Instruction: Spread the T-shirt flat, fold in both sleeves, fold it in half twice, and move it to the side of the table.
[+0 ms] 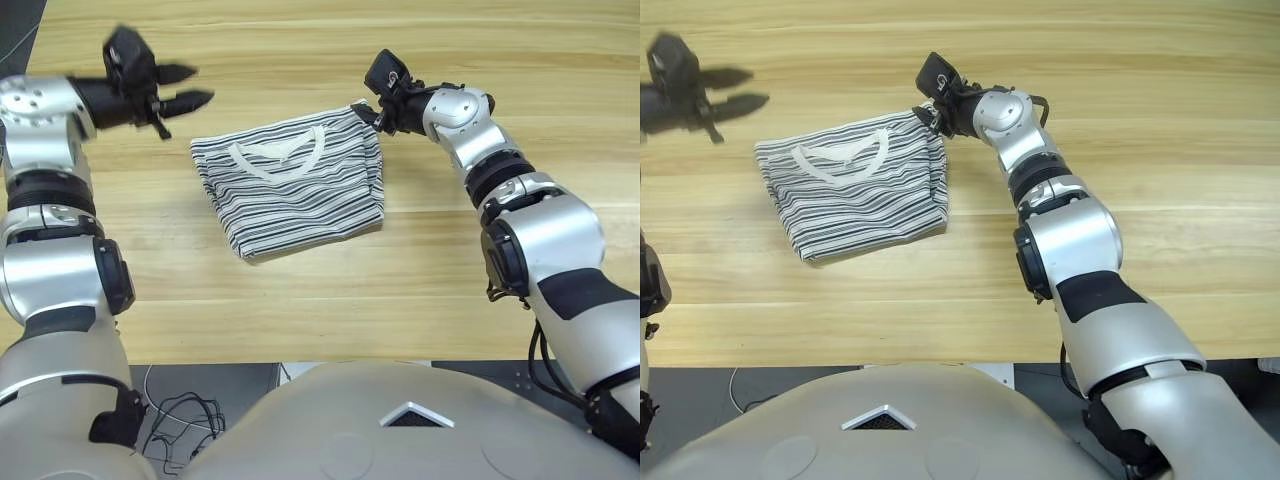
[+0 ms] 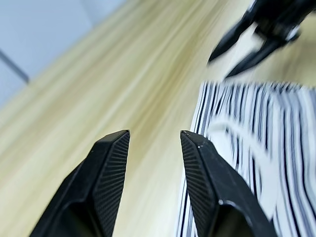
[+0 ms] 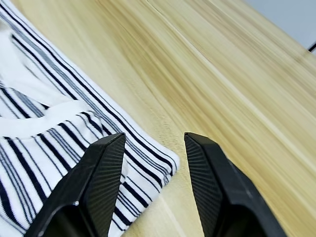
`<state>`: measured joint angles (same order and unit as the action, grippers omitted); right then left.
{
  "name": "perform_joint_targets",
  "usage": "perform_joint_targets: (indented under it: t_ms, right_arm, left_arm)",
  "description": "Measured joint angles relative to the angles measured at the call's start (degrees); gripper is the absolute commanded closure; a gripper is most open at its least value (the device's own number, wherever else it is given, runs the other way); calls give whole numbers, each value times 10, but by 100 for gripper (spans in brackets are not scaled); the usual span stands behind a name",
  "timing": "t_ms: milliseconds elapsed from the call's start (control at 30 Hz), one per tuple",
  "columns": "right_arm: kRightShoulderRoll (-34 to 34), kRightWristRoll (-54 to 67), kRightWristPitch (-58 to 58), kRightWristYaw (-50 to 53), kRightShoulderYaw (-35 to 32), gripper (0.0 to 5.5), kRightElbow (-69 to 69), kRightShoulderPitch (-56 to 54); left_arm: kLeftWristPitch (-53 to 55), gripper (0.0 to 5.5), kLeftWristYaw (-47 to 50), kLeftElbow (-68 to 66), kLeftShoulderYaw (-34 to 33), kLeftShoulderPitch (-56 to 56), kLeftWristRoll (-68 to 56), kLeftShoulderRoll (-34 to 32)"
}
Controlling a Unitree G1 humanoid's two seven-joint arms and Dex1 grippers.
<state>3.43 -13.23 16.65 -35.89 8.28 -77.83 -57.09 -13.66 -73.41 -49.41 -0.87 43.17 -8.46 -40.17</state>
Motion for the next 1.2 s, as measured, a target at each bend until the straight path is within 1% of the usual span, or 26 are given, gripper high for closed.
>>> perform_joint_targets:
  t_ms: [67, 133, 167, 200, 300, 400, 533, 700, 767, 833, 900, 1000, 1100, 1133, 1167, 1200]
  right_arm:
    - [2, 0, 15, -28, -3, 330, 0, 3]
    - [15, -9, 45, -58, 10, 330, 8, 13]
    - [27, -30, 50, -59, 27, 330, 8, 24]
    - [35, -44, 50, -56, 39, 330, 8, 31]
    - [40, -70, 43, -33, 59, 330, 4, 45]
    - [38, -78, 32, -10, 66, 330, 2, 49]
    - [33, -92, 23, 22, 79, 330, 2, 49]
    - [32, -102, 23, 36, 92, 330, 3, 49]
    - [40, -103, 35, 25, 98, 330, 5, 49]
    - [57, -103, 60, -5, 104, 330, 10, 52]
    - [85, -102, 97, -51, 111, 330, 24, 65]
    - [113, -89, 140, -118, 111, 330, 49, 83]
    - [134, -44, 165, -229, 110, 330, 116, 128]
    - [136, -26, 158, -265, 110, 330, 148, 146]
    - [139, 4, 133, -317, 111, 330, 205, 179]
    - [141, 27, 106, -353, 114, 330, 252, 207]
  left_arm:
    - [29, 359, -25, 122, 9, -38, -36, 8]
    - [42, 359, -45, 242, 49, -97, -39, 15]
    - [37, 359, -46, 254, 78, -130, -13, 24]
    - [32, 359, -39, 248, 92, -148, 10, 25]
    - [-5, 359, 0, 207, 128, -168, 82, 24]
    - [-49, 359, 24, 181, 158, -176, 138, 17]
    - [-81, 359, 27, 172, 183, -193, 174, -1]
    - [-133, 359, 101, 269, 223, -217, 283, -47]
    - [-164, 359, 166, 281, 240, -212, 350, -59]
    - [-204, 359, 252, 273, 262, -196, 429, -67]
    - [-256, 359, 359, 249, 291, -169, 521, -73]
    - [-291, 359, 494, 227, 334, -131, 646, -80]
    - [-297, 359, 671, 192, 402, -74, 804, -93]
    - [-291, 359, 728, 178, 422, -59, 845, -96]
    - [-278, 359, 807, 148, 452, -36, 897, -96]
    - [-264, 359, 862, 121, 473, -20, 929, -96]
